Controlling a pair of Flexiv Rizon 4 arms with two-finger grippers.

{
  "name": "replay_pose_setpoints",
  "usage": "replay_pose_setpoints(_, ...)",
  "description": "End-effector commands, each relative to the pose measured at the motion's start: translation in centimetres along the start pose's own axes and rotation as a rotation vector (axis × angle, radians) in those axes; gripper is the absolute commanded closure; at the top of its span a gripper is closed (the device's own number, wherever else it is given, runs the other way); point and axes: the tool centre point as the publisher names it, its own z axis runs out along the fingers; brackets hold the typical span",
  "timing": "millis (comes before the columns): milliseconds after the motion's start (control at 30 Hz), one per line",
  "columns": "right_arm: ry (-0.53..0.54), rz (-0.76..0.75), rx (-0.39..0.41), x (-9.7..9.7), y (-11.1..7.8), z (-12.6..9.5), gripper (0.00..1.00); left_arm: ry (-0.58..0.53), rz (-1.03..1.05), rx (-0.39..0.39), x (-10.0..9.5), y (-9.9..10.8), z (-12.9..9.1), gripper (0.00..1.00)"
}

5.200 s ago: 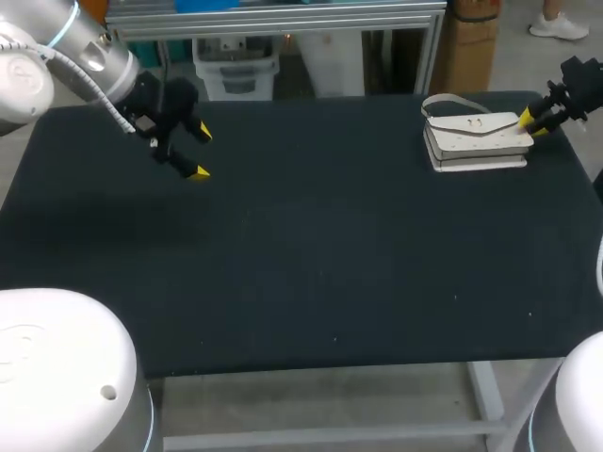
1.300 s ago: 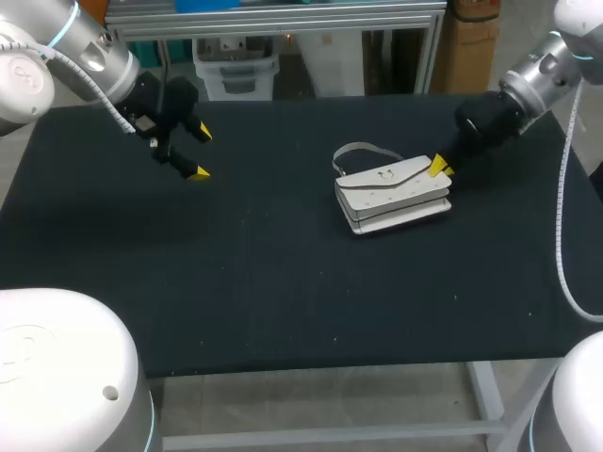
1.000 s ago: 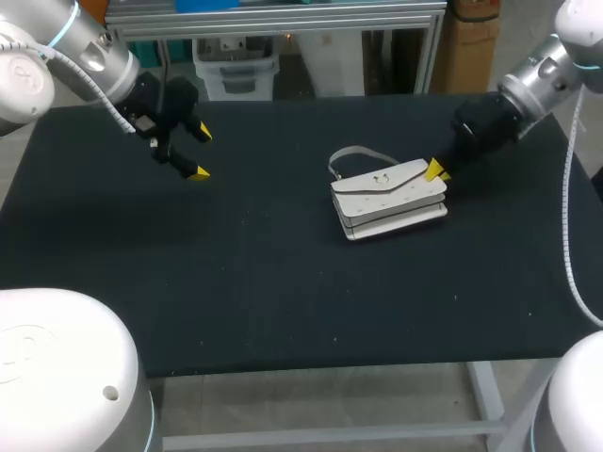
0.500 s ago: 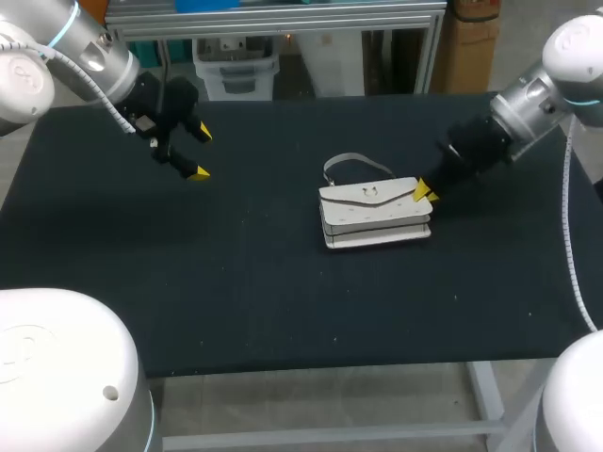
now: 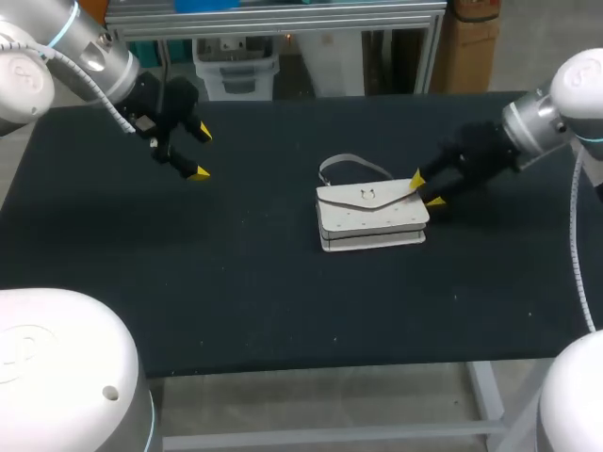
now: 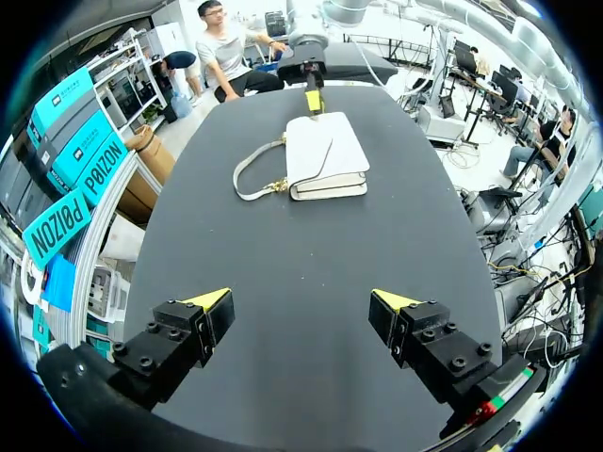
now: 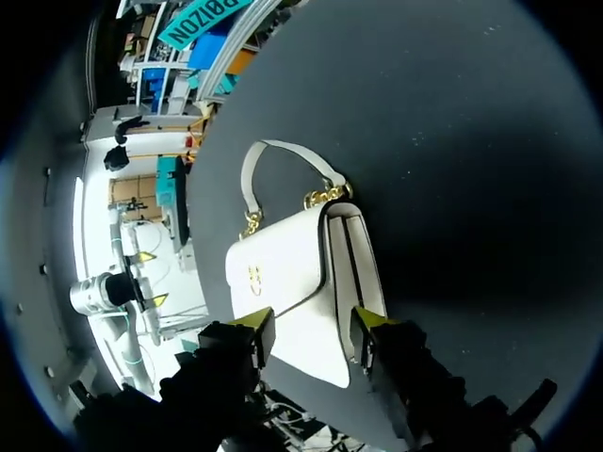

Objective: Pick up the bag, open it, inspect its contents, close it, and place it on the opposite side

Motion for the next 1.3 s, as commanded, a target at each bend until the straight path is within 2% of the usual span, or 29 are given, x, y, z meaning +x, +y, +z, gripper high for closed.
replay_pose_setpoints(33,0.015,0.001,-0.063,-0.8,0.0,-1.4,0.0,-0.001,0.0,0.001,0.0,0.0,0.1,0.0)
replay_pose_setpoints(67,0.019,0.005,-0.063,-0.9,0.2,-1.6,0.05,-0.001,0.0,0.001,0.0,0.0,0.1,0.0)
replay_pose_setpoints(133,0.022,0.012,-0.01,-1.1,0.6,-1.4,0.11,-0.001,0.0,0.001,0.0,0.0,0.1,0.0)
replay_pose_setpoints(267,0.031,0.059,0.098,-1.6,1.7,-0.6,0.32,-0.001,0.0,0.001,0.0,0.0,0.1,0.0)
replay_pose_setpoints(300,0.033,0.064,0.12,-1.7,1.9,-0.3,0.51,-0.001,0.0,0.001,0.0,0.0,0.1,0.0)
replay_pose_setpoints(333,0.046,0.069,0.143,-1.7,2.0,0.0,0.55,-0.001,0.0,0.001,0.0,0.0,0.1,0.0)
replay_pose_setpoints(467,0.05,0.079,0.181,-1.7,2.3,0.2,0.6,-0.001,0.0,0.001,0.0,0.0,0.1,0.0)
replay_pose_setpoints(800,0.063,0.057,0.232,-0.9,1.7,1.5,0.64,-0.001,0.0,0.001,0.0,0.0,0.1,0.0)
replay_pose_setpoints(967,0.081,0.047,0.251,-0.4,0.7,2.5,0.75,-0.001,0.0,0.001,0.0,0.0,0.1,0.0)
replay_pose_setpoints(1000,0.09,0.052,0.256,-0.5,0.3,2.9,0.81,-0.001,0.0,0.001,0.0,0.0,0.1,0.0)
replay_pose_setpoints(1033,0.092,0.054,0.256,-0.5,0.1,3.2,0.98,-0.001,0.0,0.001,0.0,0.0,0.1,0.0)
replay_pose_setpoints(1067,0.091,0.058,0.246,-0.6,-0.2,3.4,1.0,-0.001,0.0,0.001,0.0,0.0,0.1,0.0)
replay_pose_setpoints(1300,0.114,0.058,0.18,-0.2,-1.5,4.8,1.0,-0.001,0.0,0.001,0.0,0.0,0.1,0.0)
